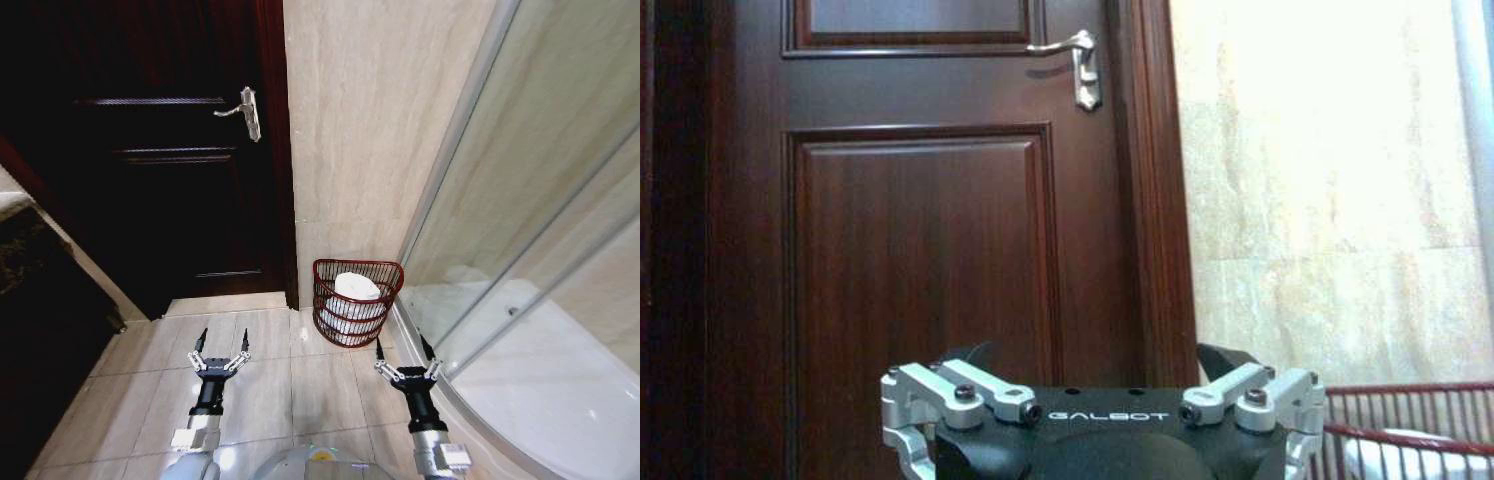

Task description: Discard the used towel into the hamper.

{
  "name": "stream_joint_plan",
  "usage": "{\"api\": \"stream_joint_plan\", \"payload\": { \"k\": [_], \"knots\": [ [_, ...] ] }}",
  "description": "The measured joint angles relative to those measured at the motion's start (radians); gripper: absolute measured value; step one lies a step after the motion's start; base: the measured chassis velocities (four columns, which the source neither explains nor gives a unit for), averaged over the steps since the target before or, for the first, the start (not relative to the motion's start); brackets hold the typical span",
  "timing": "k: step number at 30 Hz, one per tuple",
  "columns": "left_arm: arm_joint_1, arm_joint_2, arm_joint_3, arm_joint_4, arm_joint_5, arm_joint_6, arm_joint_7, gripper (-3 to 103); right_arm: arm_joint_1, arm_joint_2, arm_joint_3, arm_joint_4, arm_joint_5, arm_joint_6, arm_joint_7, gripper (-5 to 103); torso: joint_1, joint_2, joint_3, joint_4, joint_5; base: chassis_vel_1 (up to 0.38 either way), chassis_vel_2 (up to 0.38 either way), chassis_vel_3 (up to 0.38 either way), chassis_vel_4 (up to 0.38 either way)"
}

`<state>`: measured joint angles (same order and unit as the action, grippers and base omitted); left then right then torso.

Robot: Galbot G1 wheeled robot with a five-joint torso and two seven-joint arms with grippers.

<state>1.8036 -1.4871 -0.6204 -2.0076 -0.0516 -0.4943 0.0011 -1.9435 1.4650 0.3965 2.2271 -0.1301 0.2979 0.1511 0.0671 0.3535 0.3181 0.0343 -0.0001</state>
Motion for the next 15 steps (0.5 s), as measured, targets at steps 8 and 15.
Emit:
{"api": "stream_joint_plan", "payload": {
  "k": [8,15],
  "knots": [
    [-0.024,-0.012,0.014,0.028,0.03,0.005,0.011,100,-0.016,-0.003,-0.005,-0.027,0.02,0.031,0.006,100,0.0,0.0,0.0,0.0,-0.0001,0.107,-0.119,-0.119,0.097],
    [-0.023,-0.026,0.024,0.036,0.065,0.005,0.011,100,-0.021,-0.016,0.004,-0.042,0.036,0.048,0.019,100,0.0,0.0,0.0,0.0,0.0001,0.062,-0.098,-0.089,0.066]
  ]
}}
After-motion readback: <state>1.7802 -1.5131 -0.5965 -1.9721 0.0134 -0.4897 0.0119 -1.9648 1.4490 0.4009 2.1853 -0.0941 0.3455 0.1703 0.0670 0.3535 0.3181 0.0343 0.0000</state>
